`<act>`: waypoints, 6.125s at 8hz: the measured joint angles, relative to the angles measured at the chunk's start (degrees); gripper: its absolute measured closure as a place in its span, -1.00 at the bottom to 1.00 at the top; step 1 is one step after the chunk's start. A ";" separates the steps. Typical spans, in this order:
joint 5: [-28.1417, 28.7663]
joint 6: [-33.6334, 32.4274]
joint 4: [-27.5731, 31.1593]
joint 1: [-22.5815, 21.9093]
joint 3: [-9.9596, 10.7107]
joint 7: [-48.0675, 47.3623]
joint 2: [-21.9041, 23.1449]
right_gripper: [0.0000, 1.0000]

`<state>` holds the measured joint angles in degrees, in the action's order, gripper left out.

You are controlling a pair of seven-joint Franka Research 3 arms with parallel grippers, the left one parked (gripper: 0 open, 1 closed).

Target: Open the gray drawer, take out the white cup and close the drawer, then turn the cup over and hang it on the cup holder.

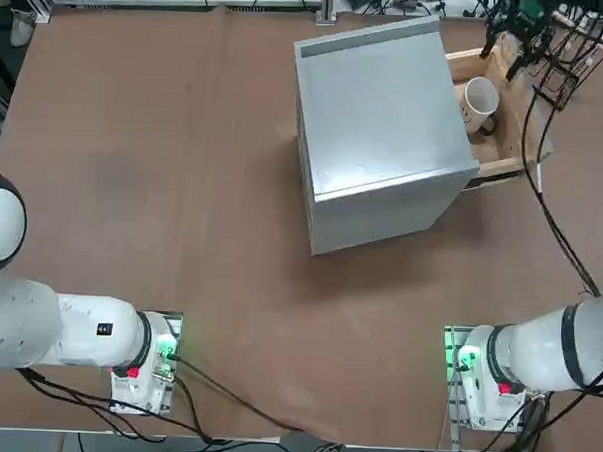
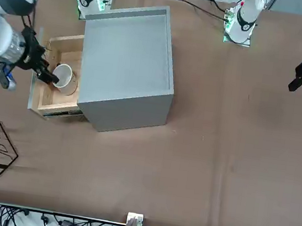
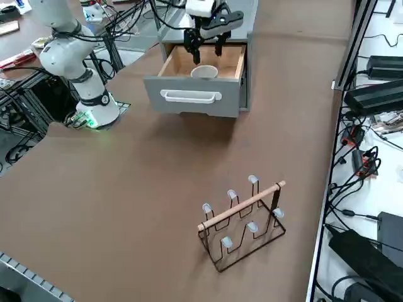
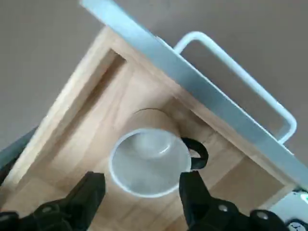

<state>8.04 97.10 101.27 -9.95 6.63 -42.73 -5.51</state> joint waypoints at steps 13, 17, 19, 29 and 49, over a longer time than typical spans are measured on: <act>-4.53 6.30 10.66 -0.68 -0.10 4.58 2.99 -0.80; -7.07 7.26 12.13 -2.24 -0.29 4.87 2.82 -0.72; -7.11 7.87 12.15 -2.24 -0.29 4.90 2.56 -0.50; -7.32 6.47 9.26 -2.24 -0.25 4.91 3.38 0.91; -2.62 3.90 1.73 3.10 26.47 68.94 -1.80 0.91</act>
<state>5.42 101.00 103.00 -6.86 33.10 26.21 -7.31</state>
